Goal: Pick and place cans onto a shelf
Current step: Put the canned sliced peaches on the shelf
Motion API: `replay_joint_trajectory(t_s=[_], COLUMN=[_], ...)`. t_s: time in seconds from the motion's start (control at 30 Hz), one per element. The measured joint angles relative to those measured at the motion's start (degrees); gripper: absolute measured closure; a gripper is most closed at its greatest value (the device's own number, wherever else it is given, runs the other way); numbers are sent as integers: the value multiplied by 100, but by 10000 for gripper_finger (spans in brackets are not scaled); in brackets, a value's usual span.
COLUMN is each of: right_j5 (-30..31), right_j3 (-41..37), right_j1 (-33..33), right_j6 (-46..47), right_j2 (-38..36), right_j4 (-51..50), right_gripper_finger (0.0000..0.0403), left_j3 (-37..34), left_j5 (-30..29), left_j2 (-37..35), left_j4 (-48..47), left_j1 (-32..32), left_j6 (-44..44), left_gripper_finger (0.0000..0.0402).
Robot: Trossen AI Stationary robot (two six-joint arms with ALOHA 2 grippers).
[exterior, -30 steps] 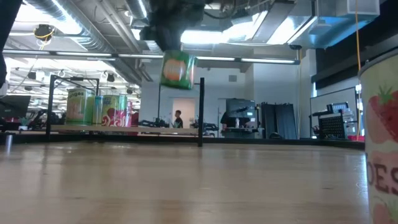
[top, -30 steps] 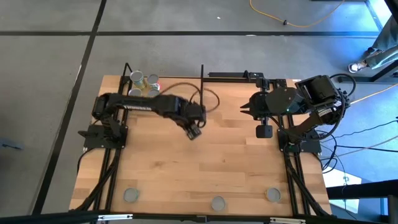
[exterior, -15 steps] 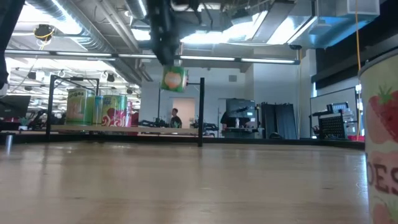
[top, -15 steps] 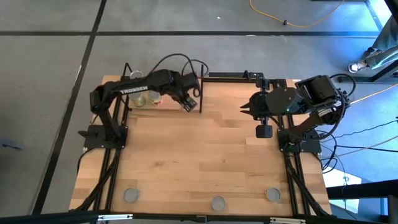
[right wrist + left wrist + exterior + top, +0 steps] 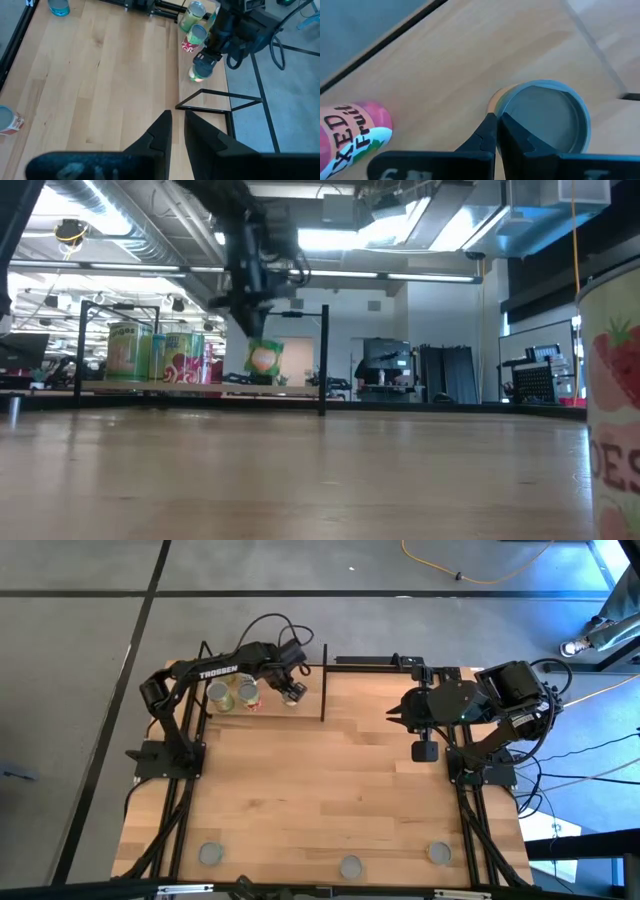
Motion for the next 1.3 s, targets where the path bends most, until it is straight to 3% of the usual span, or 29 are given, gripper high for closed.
replay_joint_trajectory(t_s=[0.27,0.67,1.0,1.2,1.3], right_j5=[0,2,2,4,2], right_j3=[0,0,0,0,0], right_j1=[0,0,0,0,0], right_j6=[2,20,183,175,175], right_j2=[0,0,0,0,0], right_j4=[0,43,103,103,103], right_gripper_finger=[350,350,350,350,350], left_j3=[-491,-488,184,693,708], left_j5=[36,-210,-424,185,188], left_j2=[-5,-5,10,10,8], left_j4=[204,217,-208,-868,-1064], left_j1=[253,214,83,-401,-764], left_j6=[13,175,287,280,273], left_gripper_finger=[400,354,352,356,372])
